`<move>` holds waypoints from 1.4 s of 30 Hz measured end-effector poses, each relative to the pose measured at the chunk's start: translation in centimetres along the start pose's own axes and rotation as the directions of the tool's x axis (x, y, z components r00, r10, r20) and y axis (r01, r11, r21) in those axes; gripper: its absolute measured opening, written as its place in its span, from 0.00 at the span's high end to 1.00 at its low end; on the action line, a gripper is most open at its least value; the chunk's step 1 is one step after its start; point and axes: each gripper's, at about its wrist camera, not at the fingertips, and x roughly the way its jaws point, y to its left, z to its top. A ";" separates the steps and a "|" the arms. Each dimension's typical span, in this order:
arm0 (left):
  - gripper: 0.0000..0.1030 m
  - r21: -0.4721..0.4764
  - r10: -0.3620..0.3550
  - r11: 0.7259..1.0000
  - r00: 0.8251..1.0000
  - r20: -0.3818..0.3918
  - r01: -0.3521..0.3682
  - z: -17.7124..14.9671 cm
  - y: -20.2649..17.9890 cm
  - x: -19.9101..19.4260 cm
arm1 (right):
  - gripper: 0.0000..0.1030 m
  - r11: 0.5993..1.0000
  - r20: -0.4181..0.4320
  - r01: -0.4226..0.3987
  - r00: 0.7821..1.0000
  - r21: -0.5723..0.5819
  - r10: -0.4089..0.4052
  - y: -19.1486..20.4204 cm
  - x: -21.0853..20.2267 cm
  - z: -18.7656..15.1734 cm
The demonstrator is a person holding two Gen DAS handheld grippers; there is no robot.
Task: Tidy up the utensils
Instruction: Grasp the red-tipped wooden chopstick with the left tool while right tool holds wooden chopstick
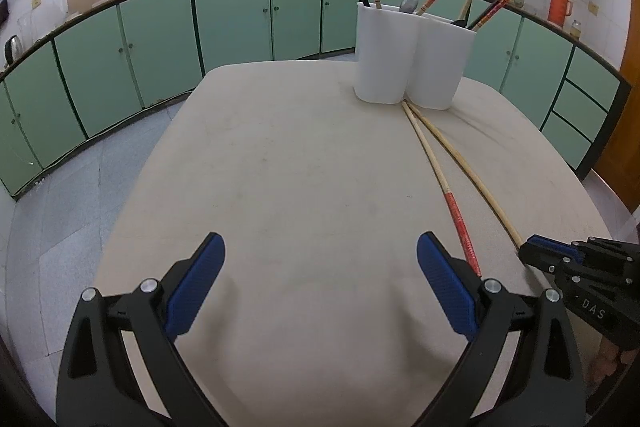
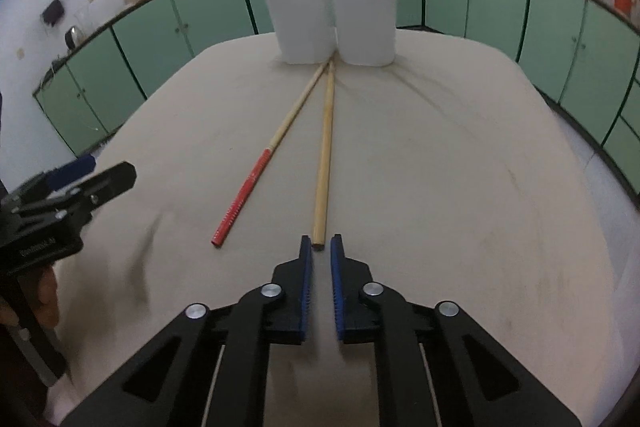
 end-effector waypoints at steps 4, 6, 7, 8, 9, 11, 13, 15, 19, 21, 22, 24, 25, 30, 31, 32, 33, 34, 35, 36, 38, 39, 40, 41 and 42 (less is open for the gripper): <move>0.09 0.015 -0.005 1.000 1.000 -0.003 0.005 0.0 -0.5 0.1 | 0.86 1.000 0.011 0.009 1.000 -0.013 -0.009 0.4 0.3 0.0; 0.09 0.018 -0.006 1.000 1.000 -0.003 0.006 0.0 -0.6 0.1 | 0.86 1.000 0.013 0.004 1.000 0.000 -0.004 0.3 0.5 0.2; 0.09 0.018 -0.006 1.000 1.000 -0.003 0.006 0.0 -0.6 0.1 | 0.86 1.000 0.013 0.003 1.000 0.000 -0.003 0.3 0.5 0.3; 0.09 0.018 -0.007 1.000 1.000 -0.005 0.007 0.0 -0.7 0.1 | 0.86 1.000 0.010 0.003 1.000 0.001 -0.003 0.3 0.5 0.2; 0.09 0.019 -0.007 1.000 1.000 -0.005 0.007 0.0 -0.7 0.1 | 0.86 1.000 0.010 0.004 1.000 0.001 -0.004 0.3 0.5 0.2; 0.09 0.022 -0.007 1.000 1.000 -0.007 0.007 0.0 -0.8 0.2 | 0.81 1.000 0.008 -0.005 1.000 -0.003 0.005 0.5 0.3 0.1; 0.09 0.024 -0.007 1.000 1.000 -0.010 0.007 -0.1 -0.9 0.2 | 0.75 1.000 0.009 -0.001 1.000 -0.015 0.001 0.8 0.3 -0.1; 0.09 0.027 -0.007 1.000 1.000 -0.010 0.007 -0.2 -0.9 0.2 | 0.71 1.000 0.013 0.002 1.000 -0.024 -0.002 1.1 0.3 -0.1; 0.09 0.030 -0.008 1.000 1.000 -0.010 0.008 -0.2 -1.0 0.2 | 0.70 1.000 0.016 0.004 1.000 -0.020 -0.003 1.0 0.6 0.3; 0.09 0.028 -0.008 1.000 1.000 -0.010 0.009 -0.2 -1.1 0.2 | 0.75 1.000 0.015 0.006 1.000 -0.015 -0.005 0.9 0.7 0.4; 0.09 0.028 -0.010 1.000 1.000 -0.010 0.010 -0.2 -1.0 0.2 | 0.78 1.000 0.013 0.014 1.000 -0.017 -0.014 0.8 0.8 0.4; 0.09 0.032 -0.014 0.999 1.000 -0.011 0.014 -0.2 -1.2 0.1 | 0.89 1.000 0.011 0.016 1.000 -0.019 -0.016 0.6 0.7 0.4; 0.09 0.037 -0.018 0.999 1.000 -0.013 0.019 -0.2 -1.4 0.1 | 0.93 1.000 0.009 0.012 1.000 -0.016 -0.012 0.4 0.7 0.4; 0.09 0.065 -0.060 0.996 0.998 -0.030 0.062 -0.3 -2.6 0.1 | 0.93 0.999 0.015 0.034 0.999 0.004 -0.034 -0.8 -0.1 0.0; 0.09 0.067 -0.074 0.995 0.997 -0.036 0.076 -0.3 -2.9 0.1 | 0.93 0.999 0.014 0.036 0.999 0.009 -0.036 -1.1 -0.2 -0.1; 0.09 0.067 -0.091 0.993 0.995 -0.046 0.094 -0.4 -3.4 0.2 | 0.93 0.999 0.015 0.039 0.999 0.014 -0.040 -1.3 -0.4 -0.2; 0.09 0.067 -0.106 0.992 0.993 -0.054 0.110 -0.5 -3.9 0.4 | 0.93 0.999 0.017 0.047 0.999 0.014 -0.047 -1.7 -0.6 -0.4; 0.09 0.068 -0.114 0.991 0.992 -0.058 0.118 -0.6 -4.3 0.5 | 0.93 0.999 0.017 0.051 0.999 0.012 -0.051 -1.9 -0.8 -0.5; 0.09 0.074 -0.122 0.989 0.990 -0.064 0.126 -0.8 -4.9 0.7 | 0.93 0.999 0.017 0.053 0.998 0.014 -0.053 -2.2 -0.8 -0.6; 0.10 0.080 -0.123 0.989 0.990 -0.068 0.128 -0.9 -5.2 0.8 | 0.93 0.999 0.017 0.049 0.999 0.023 -0.050 -2.6 -1.0 -0.8; 0.17 0.092 -0.130 0.986 0.988 -0.082 0.138 -1.2 -6.1 1.2 | 0.93 0.998 0.020 0.035 0.999 0.043 -0.036 -3.3 -1.3 -0.9; 0.24 0.096 -0.132 0.985 0.987 -0.094 0.141 -1.3 -6.4 1.5 | 0.93 0.998 0.020 0.030 0.999 0.051 -0.031 -3.6 -1.4 -1.0; 0.27 0.098 -0.134 0.985 0.985 -0.108 0.145 -1.4 -6.7 1.9 | 0.93 0.998 0.021 0.025 0.999 0.056 -0.026 -3.8 -1.4 -1.0; 0.29 0.097 -0.135 0.984 0.984 -0.117 0.147 -1.4 -7.0 2.2 | 0.93 0.998 0.022 0.018 1.000 0.062 -0.019 -4.0 -1.3 -0.9; 0.29 0.096 -0.137 0.984 0.983 -0.126 0.149 -1.5 -7.2 2.5 | 0.93 0.998 0.021 0.013 1.000 0.062 -0.014 -4.1 -1.2 -0.9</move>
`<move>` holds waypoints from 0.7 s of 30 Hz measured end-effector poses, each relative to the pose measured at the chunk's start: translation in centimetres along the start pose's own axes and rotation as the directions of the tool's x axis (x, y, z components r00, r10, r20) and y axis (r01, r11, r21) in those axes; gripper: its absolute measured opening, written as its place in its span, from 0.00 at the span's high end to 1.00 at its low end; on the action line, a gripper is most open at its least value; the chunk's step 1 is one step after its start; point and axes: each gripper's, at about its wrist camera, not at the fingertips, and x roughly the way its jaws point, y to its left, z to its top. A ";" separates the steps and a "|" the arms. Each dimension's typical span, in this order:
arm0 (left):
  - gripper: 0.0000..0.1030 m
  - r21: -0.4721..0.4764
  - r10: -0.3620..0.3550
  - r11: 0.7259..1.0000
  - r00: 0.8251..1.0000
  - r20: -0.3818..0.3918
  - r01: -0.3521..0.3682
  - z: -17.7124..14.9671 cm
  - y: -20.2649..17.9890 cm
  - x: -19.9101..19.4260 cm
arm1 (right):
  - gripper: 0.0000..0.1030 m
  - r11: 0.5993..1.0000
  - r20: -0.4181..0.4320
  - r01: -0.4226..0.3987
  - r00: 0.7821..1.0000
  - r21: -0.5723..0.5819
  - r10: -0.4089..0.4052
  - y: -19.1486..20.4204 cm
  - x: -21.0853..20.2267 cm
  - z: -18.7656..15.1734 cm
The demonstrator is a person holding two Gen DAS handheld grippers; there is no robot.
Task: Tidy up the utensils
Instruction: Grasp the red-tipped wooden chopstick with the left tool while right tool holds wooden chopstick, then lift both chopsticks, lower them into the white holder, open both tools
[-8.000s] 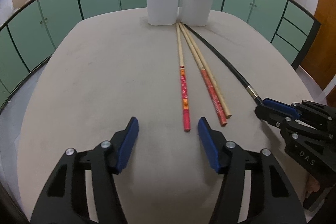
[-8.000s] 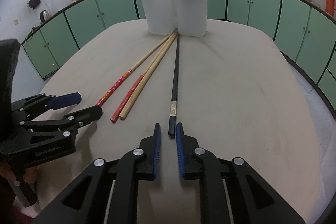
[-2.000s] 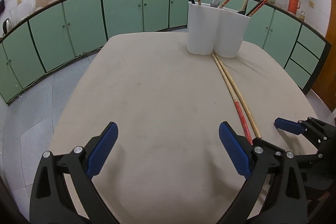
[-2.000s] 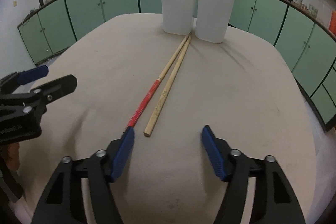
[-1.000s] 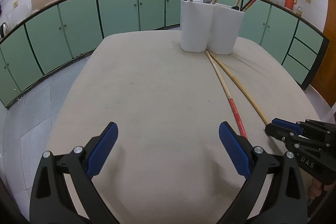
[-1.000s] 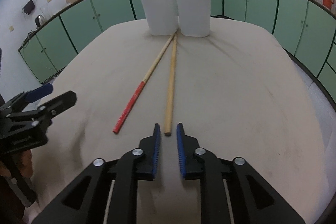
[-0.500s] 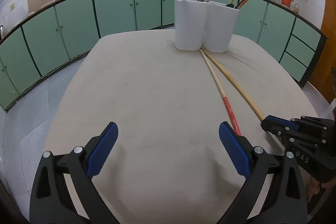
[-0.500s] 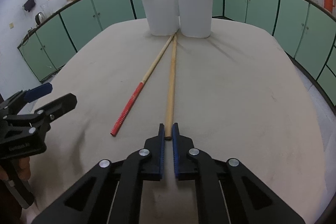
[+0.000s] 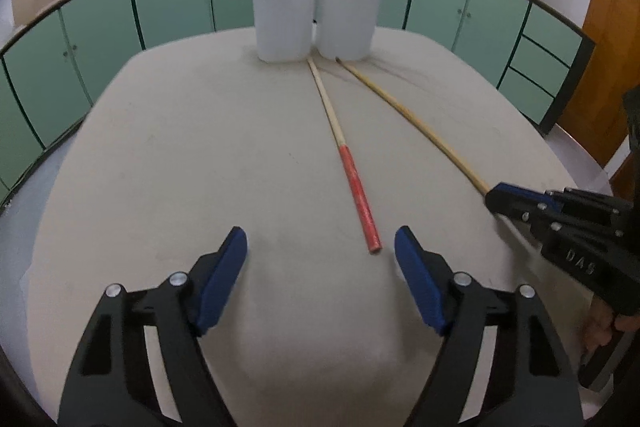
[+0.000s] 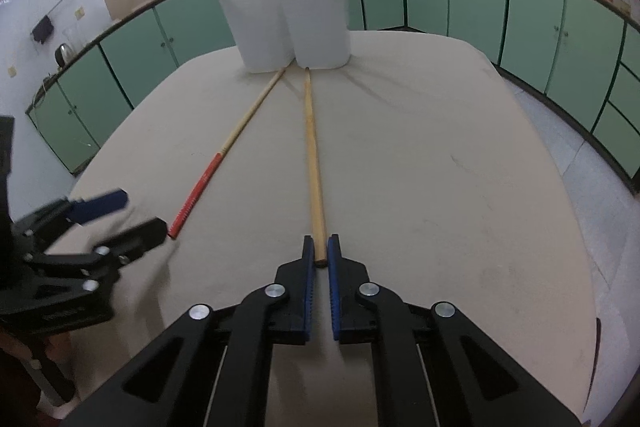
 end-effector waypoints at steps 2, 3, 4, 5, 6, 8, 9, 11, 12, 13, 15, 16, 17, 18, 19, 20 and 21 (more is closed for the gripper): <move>0.32 -0.001 -0.006 1.000 1.000 -0.011 0.006 0.0 -0.2 0.4 | 0.93 1.000 0.000 0.000 1.000 -0.007 0.000 0.1 0.2 0.0; 0.35 -0.001 -0.001 1.000 1.000 -0.012 0.001 0.0 -0.2 0.5 | 0.93 1.000 0.000 0.000 1.000 -0.007 0.000 0.1 0.2 0.0; 0.36 -0.003 0.003 1.000 1.000 -0.012 -0.003 0.1 -0.3 0.7 | 0.93 1.000 0.001 -0.001 1.000 -0.007 0.001 0.1 0.2 0.0; 0.41 -0.005 0.003 1.000 1.000 -0.012 -0.003 0.1 -0.3 0.7 | 0.93 1.000 0.002 -0.003 1.000 -0.005 0.003 0.1 0.2 0.0; 0.46 -0.006 0.006 1.000 1.000 -0.012 -0.006 0.2 -0.3 0.8 | 0.93 1.000 0.002 -0.005 1.000 -0.004 0.005 0.1 0.2 0.0; 0.56 -0.006 0.012 1.000 1.000 -0.010 -0.012 0.3 -0.3 0.8 | 0.93 1.000 0.002 -0.005 1.000 -0.004 0.005 0.0 0.2 0.0; 0.63 -0.002 0.014 1.000 1.000 -0.009 -0.014 0.3 -0.4 0.8 | 0.93 1.000 0.003 -0.004 1.000 -0.005 0.004 0.0 0.2 0.0; 0.77 0.015 0.012 1.000 1.000 -0.010 -0.012 0.3 -0.8 0.8 | 0.93 1.000 0.004 -0.003 1.000 -0.008 0.003 -0.1 0.2 0.0; 0.86 0.023 0.011 1.000 1.000 -0.010 -0.010 0.3 -1.0 0.8 | 0.93 1.000 0.004 -0.002 1.000 -0.009 0.002 -0.1 0.3 0.0; 0.90 0.029 0.004 1.000 1.000 -0.012 -0.003 0.3 -1.2 0.8 | 0.93 1.000 0.004 -0.002 1.000 -0.010 0.002 0.0 0.2 -0.1; 0.94 0.031 -0.003 1.000 1.000 -0.011 0.003 0.3 -1.3 0.9 | 0.93 1.000 0.005 -0.002 1.000 -0.011 0.002 0.0 0.2 -0.1; 0.94 0.030 -0.003 1.000 1.000 -0.009 0.003 0.3 -1.3 0.9 | 0.93 1.000 0.005 -0.002 1.000 -0.011 0.002 0.0 0.2 -0.1; 0.95 0.026 -0.007 1.000 1.000 -0.009 0.007 0.3 -1.3 0.9 | 0.93 1.000 0.004 -0.001 1.000 -0.012 0.001 0.0 0.1 -0.1; 0.95 0.022 -0.012 1.000 1.000 -0.010 0.012 0.3 -1.1 0.8 | 0.93 1.000 0.004 0.001 1.000 -0.016 -0.001 0.0 0.1 0.0; 0.95 0.019 -0.010 1.000 1.000 -0.009 0.011 0.3 -1.0 0.6 | 0.93 1.000 0.005 0.003 1.000 -0.021 -0.003 0.1 -0.1 -0.1; 0.95 0.019 -0.007 1.000 1.000 -0.003 0.007 0.4 -0.9 0.3 | 0.93 1.000 0.009 0.007 1.000 -0.027 -0.007 0.1 -0.2 0.0; 0.95 0.017 -0.008 1.000 1.000 0.004 0.008 0.5 -0.7 -0.2 | 0.93 0.999 0.017 0.011 1.000 -0.034 -0.010 0.1 -0.5 0.1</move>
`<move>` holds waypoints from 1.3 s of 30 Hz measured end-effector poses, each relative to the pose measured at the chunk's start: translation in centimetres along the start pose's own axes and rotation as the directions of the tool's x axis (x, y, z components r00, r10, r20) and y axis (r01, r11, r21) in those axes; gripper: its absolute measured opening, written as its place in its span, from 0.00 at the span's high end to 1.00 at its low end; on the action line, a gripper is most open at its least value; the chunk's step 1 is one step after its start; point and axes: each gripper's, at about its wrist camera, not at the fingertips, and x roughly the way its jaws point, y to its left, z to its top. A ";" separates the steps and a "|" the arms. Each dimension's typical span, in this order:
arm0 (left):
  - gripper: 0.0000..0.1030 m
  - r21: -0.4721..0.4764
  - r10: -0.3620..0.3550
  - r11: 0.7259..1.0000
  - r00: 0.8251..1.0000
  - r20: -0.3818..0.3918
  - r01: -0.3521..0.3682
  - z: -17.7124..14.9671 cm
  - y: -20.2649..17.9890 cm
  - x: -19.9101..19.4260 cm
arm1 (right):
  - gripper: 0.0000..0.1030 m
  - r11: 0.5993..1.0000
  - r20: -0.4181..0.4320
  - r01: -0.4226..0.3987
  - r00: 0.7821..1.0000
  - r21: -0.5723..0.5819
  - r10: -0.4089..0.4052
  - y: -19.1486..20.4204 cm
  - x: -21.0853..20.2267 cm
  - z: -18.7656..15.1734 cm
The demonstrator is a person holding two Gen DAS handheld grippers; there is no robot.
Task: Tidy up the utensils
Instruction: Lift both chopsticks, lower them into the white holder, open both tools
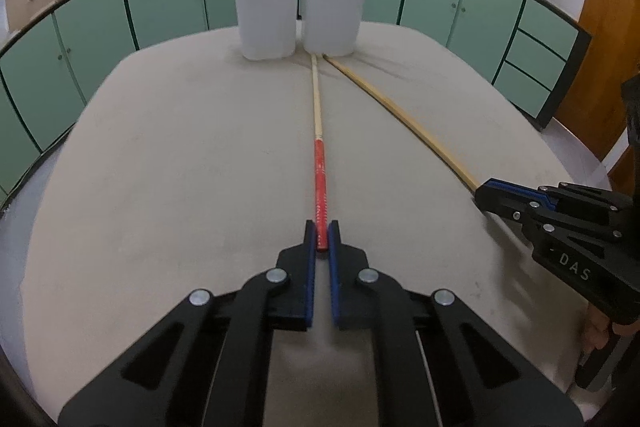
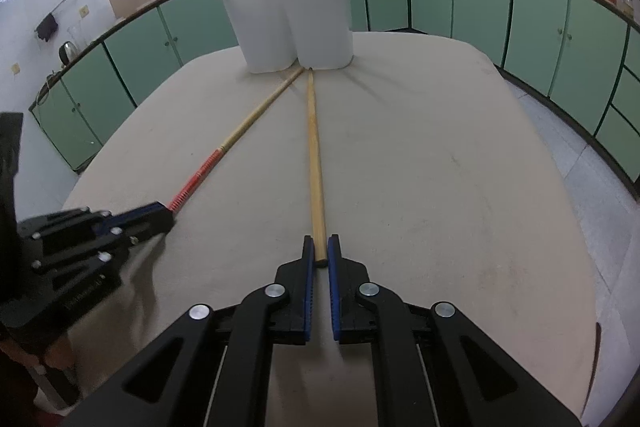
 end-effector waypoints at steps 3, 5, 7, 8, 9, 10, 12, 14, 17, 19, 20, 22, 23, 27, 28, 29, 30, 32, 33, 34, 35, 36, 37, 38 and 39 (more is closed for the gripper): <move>0.95 0.008 0.005 1.000 0.999 0.036 -0.005 0.7 0.5 -1.9 | 0.93 1.000 0.033 0.001 0.999 -0.009 -0.001 -0.1 -1.2 0.6; 0.95 0.027 0.021 0.999 0.997 0.079 -0.023 1.4 0.6 -3.8 | 0.93 1.000 0.059 0.009 0.998 -0.024 -0.007 0.1 -2.2 1.1; 0.95 0.044 0.032 0.998 0.993 0.118 -0.037 2.3 0.5 -5.7 | 0.93 0.999 0.092 0.008 0.996 -0.036 -0.005 0.0 -3.6 2.0; 0.95 0.050 0.038 0.998 0.990 0.138 -0.045 2.7 0.5 -6.5 | 0.93 0.999 0.106 0.010 0.994 -0.040 -0.005 0.0 -4.2 2.4; 0.95 0.054 0.041 0.997 0.986 0.159 -0.050 3.2 0.5 -7.4 | 0.93 0.999 0.119 0.012 0.993 -0.044 -0.007 -0.1 -4.7 2.8; 0.95 0.056 0.042 0.997 0.984 0.174 -0.053 3.5 0.4 -8.0 | 0.93 0.998 0.142 0.017 0.990 -0.053 -0.009 -0.1 -5.7 3.4; 0.95 0.067 0.042 0.996 0.975 0.216 -0.057 4.4 0.3 -9.8 | 0.93 0.998 0.172 0.018 0.985 -0.066 -0.006 -0.2 -7.1 4.3; 0.95 0.079 0.044 0.995 0.966 0.253 -0.066 5.2 0.1 -11.3 | 0.93 0.996 0.194 0.019 0.981 -0.082 -0.002 -0.3 -8.2 5.2; 0.95 0.086 0.030 0.995 0.958 0.284 -0.056 6.4 0.0 -12.8 | 0.93 0.994 0.230 0.015 0.973 -0.110 0.011 -0.1 -9.9 6.6; 0.95 0.096 0.017 0.994 0.954 0.300 -0.048 7.1 -0.3 -13.6 | 0.93 0.992 0.251 0.008 0.968 -0.129 0.025 -0.1 -11.0 7.8; 0.95 0.101 0.012 0.994 0.951 0.310 -0.046 7.4 -0.4 -14.0 | 0.93 0.990 0.257 0.004 0.966 -0.139 0.032 -0.1 -11.4 8.3; 0.95 0.107 0.000 0.994 0.949 0.317 -0.035 8.3 -0.6 -14.4 | 0.93 0.987 0.264 -0.004 0.963 -0.162 0.047 0.2 -12.2 9.5; 0.95 0.109 -0.006 0.994 0.948 0.318 -0.030 8.6 -0.7 -14.6 | 0.93 0.984 0.266 -0.009 0.962 -0.176 0.057 0.3 -12.6 10.1; 0.95 0.117 -0.032 0.993 0.942 0.333 -0.008 9.6 -0.9 -15.7 | 0.93 0.976 0.268 -0.032 0.959 -0.217 0.091 0.6 -13.7 12.3; 0.95 0.119 -0.037 0.993 0.941 0.335 -0.004 9.8 -0.8 -15.8 | 0.93 0.975 0.265 -0.040 0.959 -0.221 0.099 0.6 -13.9 12.5; 0.95 0.121 -0.044 0.993 0.940 0.338 0.002 10.0 -0.9 -16.1 | 0.93 0.973 0.260 -0.053 0.959 -0.225 0.112 0.5 -14.0 13.0; 0.95 0.124 -0.047 0.992 0.939 0.340 0.005 10.2 -1.0 -16.4 | 0.93 0.972 0.257 -0.061 0.959 -0.227 0.120 0.5 -14.1 13.2; 0.95 0.128 -0.051 0.992 0.937 0.346 0.007 10.6 -1.0 -16.5 | 0.93 0.968 0.246 -0.086 0.958 -0.236 0.145 0.4 -14.3 14.1; 0.95 0.131 -0.053 0.991 0.935 0.350 0.008 10.9 -1.0 -16.6 | 0.93 0.967 0.241 -0.090 0.959 -0.240 0.149 0.4 -14.3 14.4; 0.95 0.135 -0.057 0.991 0.934 0.353 0.009 11.1 -1.0 -16.8 | 0.93 0.966 0.237 -0.092 0.960 -0.242 0.150 0.5 -14.4 14.6; 0.95 0.137 -0.060 0.991 0.933 0.355 0.012 11.2 -0.8 -16.9 | 0.94 0.965 0.234 -0.093 0.960 -0.246 0.152 0.6 -14.4 14.8; 0.95 0.139 -0.064 0.990 0.932 0.357 0.014 11.3 -0.5 -16.9 | 0.94 0.963 0.231 -0.100 0.960 -0.252 0.160 0.7 -14.4 15.2; 0.95 0.140 -0.066 0.990 0.931 0.360 0.017 11.5 -0.4 -17.0 | 0.94 0.962 0.230 -0.107 0.959 -0.253 0.167 0.8 -14.5 15.5; 0.95 0.140 -0.067 0.990 0.929 0.365 0.017 11.6 -0.3 -17.1 | 0.94 0.960 0.229 -0.121 0.956 -0.254 0.181 0.8 -14.7 15.8; 0.95 0.139 -0.068 0.990 0.927 0.369 0.017 11.8 -0.2 -17.3 | 0.94 0.958 0.230 -0.132 0.954 -0.255 0.193 0.9 -14.9 16.2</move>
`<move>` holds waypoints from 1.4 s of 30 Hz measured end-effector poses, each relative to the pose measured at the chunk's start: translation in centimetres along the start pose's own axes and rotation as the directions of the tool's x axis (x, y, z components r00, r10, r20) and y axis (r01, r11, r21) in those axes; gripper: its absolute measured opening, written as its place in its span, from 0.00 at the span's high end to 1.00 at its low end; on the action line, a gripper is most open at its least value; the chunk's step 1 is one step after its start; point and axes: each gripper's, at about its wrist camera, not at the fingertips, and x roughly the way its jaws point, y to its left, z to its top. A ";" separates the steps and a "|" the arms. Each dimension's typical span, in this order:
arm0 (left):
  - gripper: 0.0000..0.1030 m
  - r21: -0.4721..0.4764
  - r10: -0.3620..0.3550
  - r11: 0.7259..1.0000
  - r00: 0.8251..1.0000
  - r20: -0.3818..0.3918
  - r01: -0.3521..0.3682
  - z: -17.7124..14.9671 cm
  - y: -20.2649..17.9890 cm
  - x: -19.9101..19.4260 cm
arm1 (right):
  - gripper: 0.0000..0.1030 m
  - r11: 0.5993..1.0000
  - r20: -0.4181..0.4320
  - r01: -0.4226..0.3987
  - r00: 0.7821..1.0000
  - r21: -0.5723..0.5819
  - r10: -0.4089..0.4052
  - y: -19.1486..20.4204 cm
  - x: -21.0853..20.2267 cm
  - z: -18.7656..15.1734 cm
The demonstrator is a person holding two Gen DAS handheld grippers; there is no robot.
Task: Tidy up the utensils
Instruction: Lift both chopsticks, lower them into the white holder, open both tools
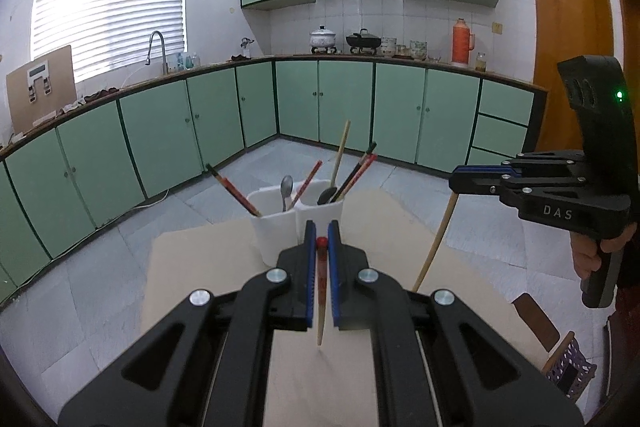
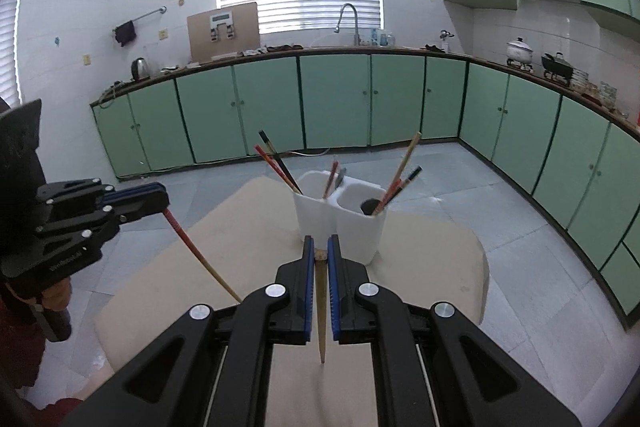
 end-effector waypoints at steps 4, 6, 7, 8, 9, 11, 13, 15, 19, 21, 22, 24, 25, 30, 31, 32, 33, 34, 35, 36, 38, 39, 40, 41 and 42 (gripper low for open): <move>0.95 0.001 0.002 1.000 1.000 0.029 -0.002 1.3 0.3 -0.1 | 0.94 1.000 0.034 -0.003 0.999 -0.015 0.004 -0.2 -0.6 1.9; 0.95 0.004 0.005 1.000 0.999 0.052 -0.005 2.3 0.6 -0.3 | 0.93 1.000 0.061 -0.002 0.998 -0.019 0.003 -0.4 -1.0 3.3; 0.95 0.007 0.009 1.000 0.998 0.067 -0.010 3.0 0.8 -0.3 | 0.93 1.000 0.081 0.001 0.997 -0.024 0.000 -0.5 -1.3 4.3; 0.95 0.008 0.012 1.000 0.997 0.078 -0.012 3.6 0.9 -0.3 | 0.94 1.000 0.100 0.006 0.995 -0.027 -0.003 -0.7 -1.5 5.3; 0.95 0.007 0.012 1.000 0.996 0.091 -0.013 4.2 1.1 -0.3 | 0.94 1.000 0.119 0.010 0.993 -0.029 -0.006 -0.8 -1.7 6.4; 0.95 0.008 0.026 1.000 0.992 0.122 -0.027 5.9 1.6 -0.3 | 0.94 0.999 0.145 0.016 0.989 -0.029 -0.012 -1.2 -1.7 8.1; 0.95 0.008 0.044 0.999 0.986 0.163 -0.046 7.7 2.1 -0.1 | 0.94 0.999 0.164 0.030 0.986 -0.030 -0.024 -1.5 -1.5 9.9; 0.95 0.008 0.052 0.999 0.980 0.191 -0.054 9.4 2.4 0.3 | 0.94 0.999 0.177 0.042 0.984 -0.033 -0.036 -1.8 -0.9 11.4; 0.95 0.001 0.065 0.998 0.974 0.218 -0.067 12.0 3.0 2.3 | 0.94 0.996 0.197 0.079 0.978 -0.036 -0.071 -2.6 1.4 14.3; 0.95 0.000 0.086 0.996 0.971 0.225 -0.088 12.8 3.3 3.9 | 0.94 0.995 0.199 0.090 0.977 -0.031 -0.082 -3.0 2.9 15.0; 0.95 -0.003 0.093 0.996 0.970 0.226 -0.094 13.0 3.4 4.8 | 0.94 0.996 0.197 0.086 0.977 -0.026 -0.079 -3.3 3.7 15.3; 0.95 -0.011 0.090 0.996 0.973 0.214 -0.090 13.2 3.7 6.5 | 0.94 0.996 0.200 0.084 0.977 -0.025 -0.078 -3.8 5.1 15.6; 0.95 -0.015 0.090 0.996 0.974 0.207 -0.088 13.3 3.9 7.2 | 0.94 0.996 0.193 0.084 0.978 -0.022 -0.078 -4.0 6.0 15.7; 0.95 -0.021 0.107 0.994 0.984 0.146 -0.105 12.2 4.5 11.9 | 0.94 0.997 0.155 0.072 0.986 -0.020 -0.068 -4.5 10.6 14.5; 0.95 -0.023 0.108 0.994 0.986 0.129 -0.105 11.8 4.6 12.8 | 0.94 0.997 0.145 0.074 0.987 -0.018 -0.070 -4.5 11.2 14.1; 0.95 -0.025 0.107 0.994 0.987 0.116 -0.105 11.6 4.9 13.5 | 0.94 0.997 0.131 0.075 0.989 -0.016 -0.073 -4.7 11.9 13.7; 0.95 -0.028 0.106 0.994 0.989 0.102 -0.103 11.3 5.1 14.2 | 0.94 0.997 0.114 0.072 0.991 -0.009 -0.071 -4.9 12.7 13.2; 0.95 -0.030 0.103 0.994 0.991 0.088 -0.101 10.9 5.3 14.9 | 0.94 0.997 0.104 0.072 0.992 -0.004 -0.071 -4.9 13.2 12.8; 0.95 -0.032 0.102 0.995 0.992 0.078 -0.100 10.6 5.5 15.3 | 0.94 0.997 0.092 0.073 0.993 0.001 -0.073 -5.0 13.8 12.3; 0.95 -0.032 0.102 0.994 0.993 0.065 -0.100 10.2 5.6 15.9 | 0.94 0.997 0.079 0.073 0.994 0.006 -0.074 -5.2 14.3 11.7; 0.95 -0.037 0.103 0.994 0.994 0.041 -0.102 9.5 5.9 16.8 | 0.94 0.997 0.051 0.075 0.996 0.013 -0.075 -5.3 15.2 10.9; 0.93 -0.043 0.104 0.994 0.994 0.028 -0.103 9.2 6.1 17.1 | 0.93 0.997 0.037 0.075 0.997 0.013 -0.075 -5.3 15.5 10.5; 0.92 -0.050 0.102 0.994 0.995 0.021 -0.100 8.9 6.4 17.4 | 0.93 0.997 0.017 0.077 0.997 0.014 -0.077 -5.5 15.9 9.9; 0.87 -0.057 0.099 0.994 0.995 0.010 -0.098 8.6 6.7 17.6 | 0.93 0.997 0.013 0.080 0.997 0.014 -0.080 -5.5 16.0 9.5; 0.75 -0.063 0.099 0.993 0.995 0.004 -0.098 8.4 6.9 17.8 | 0.93 0.996 0.013 0.084 0.996 0.015 -0.085 -5.6 16.0 9.3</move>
